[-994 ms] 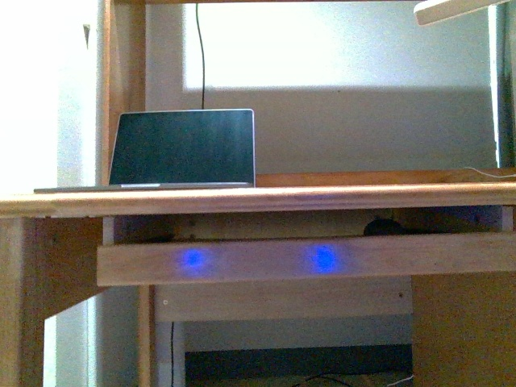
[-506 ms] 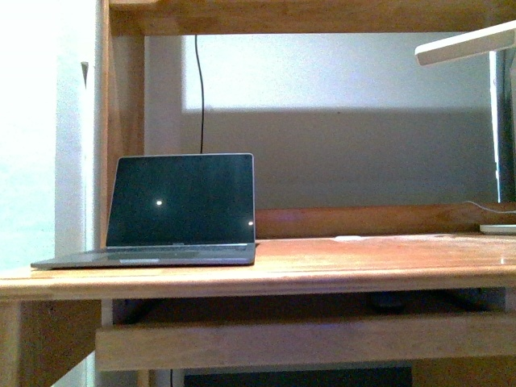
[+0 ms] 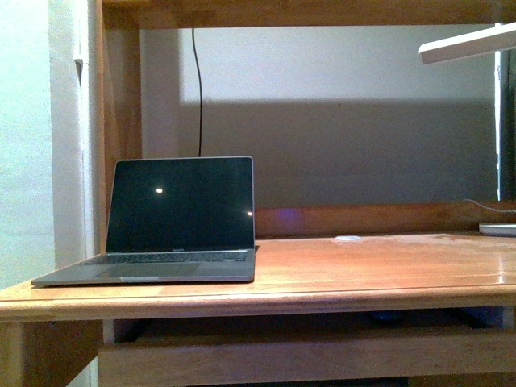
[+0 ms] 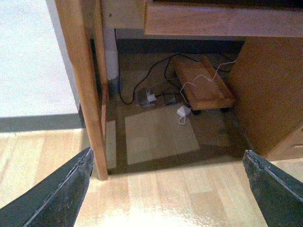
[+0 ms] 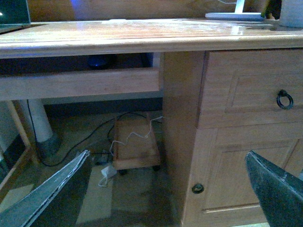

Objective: Place mouse

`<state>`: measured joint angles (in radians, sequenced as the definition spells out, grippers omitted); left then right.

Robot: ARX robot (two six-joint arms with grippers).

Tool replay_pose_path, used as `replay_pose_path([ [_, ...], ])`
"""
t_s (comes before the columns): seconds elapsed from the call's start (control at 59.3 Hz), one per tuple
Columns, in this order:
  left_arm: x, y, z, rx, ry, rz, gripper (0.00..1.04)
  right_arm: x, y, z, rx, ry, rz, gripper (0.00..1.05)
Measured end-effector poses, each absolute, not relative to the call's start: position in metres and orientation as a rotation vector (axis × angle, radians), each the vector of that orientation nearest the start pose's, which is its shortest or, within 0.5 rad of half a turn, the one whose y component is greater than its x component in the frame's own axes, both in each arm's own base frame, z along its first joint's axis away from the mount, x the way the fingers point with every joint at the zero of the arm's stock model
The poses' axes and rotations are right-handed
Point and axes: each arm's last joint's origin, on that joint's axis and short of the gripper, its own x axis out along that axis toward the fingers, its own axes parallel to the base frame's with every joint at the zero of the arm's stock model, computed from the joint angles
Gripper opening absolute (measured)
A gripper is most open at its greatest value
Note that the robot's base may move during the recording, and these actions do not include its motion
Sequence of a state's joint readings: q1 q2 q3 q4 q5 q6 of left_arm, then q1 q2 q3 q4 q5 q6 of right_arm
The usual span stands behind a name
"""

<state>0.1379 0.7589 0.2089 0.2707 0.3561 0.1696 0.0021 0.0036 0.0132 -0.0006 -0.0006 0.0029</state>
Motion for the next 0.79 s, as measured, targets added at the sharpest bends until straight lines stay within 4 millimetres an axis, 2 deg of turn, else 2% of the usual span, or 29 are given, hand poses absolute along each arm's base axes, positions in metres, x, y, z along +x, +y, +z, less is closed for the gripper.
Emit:
replay_pose_path([
  [0.101, 0.189, 0.017, 0.18, 0.274, 0.23, -0.196, 0.97, 0.097, 0.0, 0.168, 0.003, -0.009, 0.003, 0.97],
  [0.236, 0.228, 0.016, 0.16, 0.575, 0.172, -0.168, 0.97, 0.097, 0.0, 0.168, 0.003, -0.009, 0.003, 0.97],
  [0.32, 0.254, 0.011, 0.147, 0.813, 0.055, -0.195, 0.97, 0.097, 0.0, 0.168, 0.003, -0.009, 0.003, 0.97],
  [0.455, 0.294, 0.002, 0.141, 1.095, -0.124, -0.234, 0.97, 0.097, 0.0, 0.168, 0.003, -0.009, 0.003, 0.97],
  [0.624, 0.33, -0.013, 0.138, 1.27, -0.227, -0.299, 0.97, 0.097, 0.0, 0.168, 0.003, -0.009, 0.003, 0.97],
  [0.792, 0.361, -0.021, 0.13, 1.359, -0.261, -0.336, 0.97, 0.097, 0.0, 0.168, 0.003, -0.009, 0.003, 0.97],
])
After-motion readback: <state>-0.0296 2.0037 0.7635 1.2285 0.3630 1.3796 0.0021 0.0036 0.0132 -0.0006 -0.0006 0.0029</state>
